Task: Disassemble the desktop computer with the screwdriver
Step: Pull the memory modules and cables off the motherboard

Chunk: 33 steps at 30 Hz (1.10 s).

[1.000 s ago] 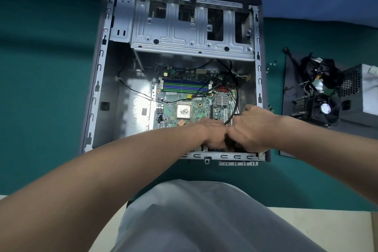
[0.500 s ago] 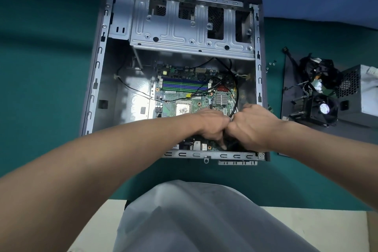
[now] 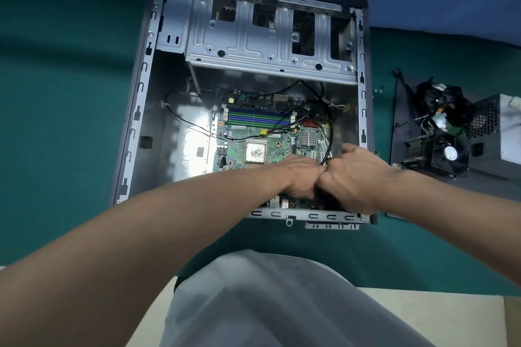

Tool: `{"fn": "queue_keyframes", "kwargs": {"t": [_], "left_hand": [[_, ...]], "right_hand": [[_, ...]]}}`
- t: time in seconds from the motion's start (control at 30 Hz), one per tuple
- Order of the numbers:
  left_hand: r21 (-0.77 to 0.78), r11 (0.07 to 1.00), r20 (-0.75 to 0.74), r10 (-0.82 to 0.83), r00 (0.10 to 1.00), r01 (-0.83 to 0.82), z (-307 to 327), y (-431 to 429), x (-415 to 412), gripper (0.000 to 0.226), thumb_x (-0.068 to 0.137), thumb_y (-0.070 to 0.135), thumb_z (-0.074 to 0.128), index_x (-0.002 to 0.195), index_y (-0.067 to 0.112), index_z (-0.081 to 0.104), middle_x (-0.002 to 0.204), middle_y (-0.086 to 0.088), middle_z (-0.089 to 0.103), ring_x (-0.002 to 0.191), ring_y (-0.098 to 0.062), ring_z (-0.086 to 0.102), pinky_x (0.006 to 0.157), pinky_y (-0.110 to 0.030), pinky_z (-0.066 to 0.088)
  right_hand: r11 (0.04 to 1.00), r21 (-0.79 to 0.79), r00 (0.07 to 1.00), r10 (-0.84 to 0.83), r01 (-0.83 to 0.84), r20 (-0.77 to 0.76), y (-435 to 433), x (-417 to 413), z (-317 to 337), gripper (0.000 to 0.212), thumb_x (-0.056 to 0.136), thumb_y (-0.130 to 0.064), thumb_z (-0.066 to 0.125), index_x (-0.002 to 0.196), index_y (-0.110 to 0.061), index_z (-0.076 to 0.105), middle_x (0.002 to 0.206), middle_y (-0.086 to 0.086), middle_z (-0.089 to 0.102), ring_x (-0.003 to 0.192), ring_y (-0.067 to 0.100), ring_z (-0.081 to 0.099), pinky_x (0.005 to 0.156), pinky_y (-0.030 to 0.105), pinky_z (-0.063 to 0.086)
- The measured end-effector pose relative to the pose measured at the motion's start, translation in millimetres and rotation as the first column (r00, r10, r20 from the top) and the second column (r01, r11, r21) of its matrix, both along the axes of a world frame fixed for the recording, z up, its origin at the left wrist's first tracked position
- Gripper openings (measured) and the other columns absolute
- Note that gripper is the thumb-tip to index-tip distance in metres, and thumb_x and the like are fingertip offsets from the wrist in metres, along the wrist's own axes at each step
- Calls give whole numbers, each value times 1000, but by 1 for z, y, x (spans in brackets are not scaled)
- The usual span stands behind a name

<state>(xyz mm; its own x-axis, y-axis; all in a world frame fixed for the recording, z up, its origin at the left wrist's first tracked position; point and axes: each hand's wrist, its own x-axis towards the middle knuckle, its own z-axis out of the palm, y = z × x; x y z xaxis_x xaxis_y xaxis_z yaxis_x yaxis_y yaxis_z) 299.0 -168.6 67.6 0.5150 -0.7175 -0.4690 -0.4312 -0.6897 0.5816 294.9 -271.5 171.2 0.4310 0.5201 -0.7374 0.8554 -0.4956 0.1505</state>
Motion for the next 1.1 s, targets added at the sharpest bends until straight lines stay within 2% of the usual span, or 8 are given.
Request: {"fn": "queue_keyframes", "kwargs": {"t": [0.13, 0.3, 0.4, 0.53, 0.67, 0.83, 0.93, 1.1], "left_hand": [[-4, 1000, 6, 10, 1000, -10, -1, 2, 0, 32, 91, 25, 56, 66, 26, 36, 66, 5, 41, 58, -6, 34, 58, -25, 30], [4, 1000, -22, 13, 1000, -13, 0, 1, -1, 34, 92, 40, 55, 68, 25, 36, 69, 6, 42, 64, -11, 39, 72, -28, 34], [8, 1000, -18, 2, 1000, -2, -1, 0, -1, 35, 92, 34, 57, 67, 25, 34, 69, 6, 40, 66, -12, 39, 73, -27, 33], [-5, 1000, -24, -14, 1000, 14, 0, 2, -1, 33, 92, 27, 55, 65, 25, 37, 67, 4, 43, 62, -11, 41, 63, -27, 37], [18, 999, 9, -39, 999, 39, -2, -1, -3, 23, 94, 35, 52, 80, 16, 55, 73, 2, 50, 68, -13, 45, 63, -26, 34], [12, 998, 19, -56, 998, 55, -4, -3, -2, 24, 93, 32, 53, 72, 21, 48, 68, 5, 46, 68, -14, 44, 62, -27, 31], [7, 999, 14, -39, 999, 39, -5, 0, -3, 28, 92, 31, 56, 68, 22, 46, 65, 5, 45, 66, -15, 44, 63, -28, 33], [6, 1000, 20, -29, 999, 29, -6, -1, -4, 21, 95, 29, 51, 89, 12, 61, 81, -1, 60, 76, -16, 53, 71, -27, 40]], "right_hand": [[999, -43, 1000, 22, -22, -3, -1, 5, 2, 34, 94, -26, 43, 64, -20, 31, 69, 1, 44, 55, 16, 36, 95, 39, 32], [1000, -2, 1000, 11, -11, 23, 2, -1, -3, 15, 88, -18, 49, 75, -21, 44, 62, -3, 39, 62, 20, 42, 92, 37, 34], [1000, 12, 1000, -1, 1, 8, -1, 0, -1, 14, 91, -23, 48, 77, -23, 47, 69, 0, 55, 61, 19, 42, 90, 37, 32], [1000, -26, 1000, 1, -1, -3, -2, 6, 2, 35, 96, -34, 44, 67, -18, 34, 85, 3, 64, 62, 19, 41, 92, 38, 31], [1000, -12, 999, 19, -19, 36, 0, 1, -4, 16, 93, -25, 49, 78, -21, 46, 77, 3, 60, 63, 20, 45, 86, 37, 31], [1000, -2, 1000, 8, -8, -22, -5, 6, -1, 32, 97, -43, 43, 74, -20, 44, 76, 2, 59, 58, 17, 42, 87, 39, 29], [1000, -6, 999, 30, -30, -26, -3, 7, -2, 34, 98, -33, 41, 68, -19, 32, 88, 3, 64, 62, 18, 43, 93, 40, 32], [996, 89, 1000, -13, 13, 5, -1, 2, -4, 25, 96, -38, 45, 78, -21, 50, 79, 1, 62, 65, 18, 48, 80, 36, 25]]}}
